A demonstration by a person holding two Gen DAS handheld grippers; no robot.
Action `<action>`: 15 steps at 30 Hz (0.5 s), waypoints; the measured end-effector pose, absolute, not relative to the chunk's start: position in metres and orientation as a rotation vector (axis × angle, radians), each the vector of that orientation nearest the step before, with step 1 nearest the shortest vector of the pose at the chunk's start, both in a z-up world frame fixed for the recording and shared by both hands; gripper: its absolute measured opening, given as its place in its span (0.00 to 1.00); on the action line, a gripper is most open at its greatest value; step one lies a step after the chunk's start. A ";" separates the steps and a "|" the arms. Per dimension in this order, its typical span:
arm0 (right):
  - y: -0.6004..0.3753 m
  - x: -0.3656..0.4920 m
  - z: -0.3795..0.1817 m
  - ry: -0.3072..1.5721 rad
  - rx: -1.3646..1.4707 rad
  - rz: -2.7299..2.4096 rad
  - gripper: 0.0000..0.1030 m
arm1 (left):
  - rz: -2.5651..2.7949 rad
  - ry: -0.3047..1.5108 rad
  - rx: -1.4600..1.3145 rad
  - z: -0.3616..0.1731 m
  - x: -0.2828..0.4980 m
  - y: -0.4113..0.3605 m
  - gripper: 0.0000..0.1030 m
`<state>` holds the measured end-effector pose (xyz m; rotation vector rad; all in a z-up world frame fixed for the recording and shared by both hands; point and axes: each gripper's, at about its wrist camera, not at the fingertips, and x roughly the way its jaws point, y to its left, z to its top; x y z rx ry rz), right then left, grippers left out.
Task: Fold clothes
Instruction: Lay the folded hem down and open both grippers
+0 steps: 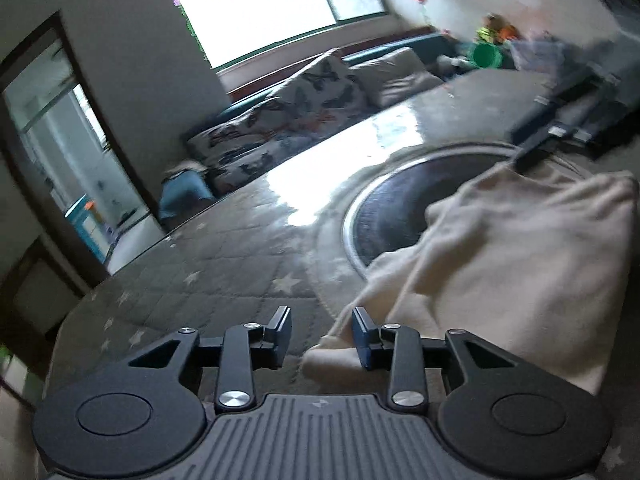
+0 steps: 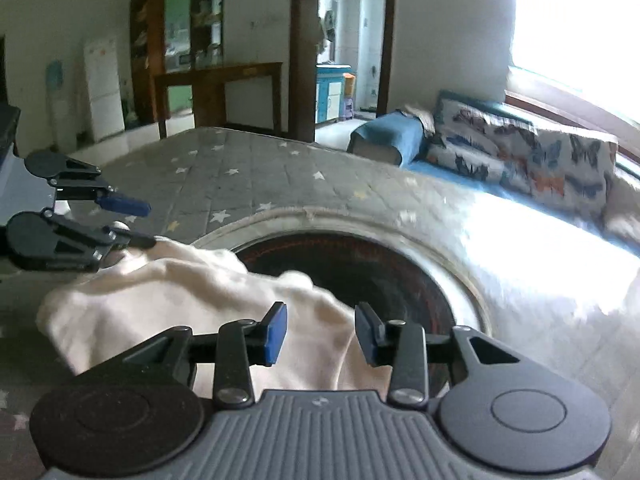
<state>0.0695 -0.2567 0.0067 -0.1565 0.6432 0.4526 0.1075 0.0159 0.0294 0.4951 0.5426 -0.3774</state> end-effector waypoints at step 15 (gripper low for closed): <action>-0.263 0.076 -0.001 0.638 -0.047 0.384 0.33 | -0.273 0.548 0.225 0.065 0.075 0.039 0.28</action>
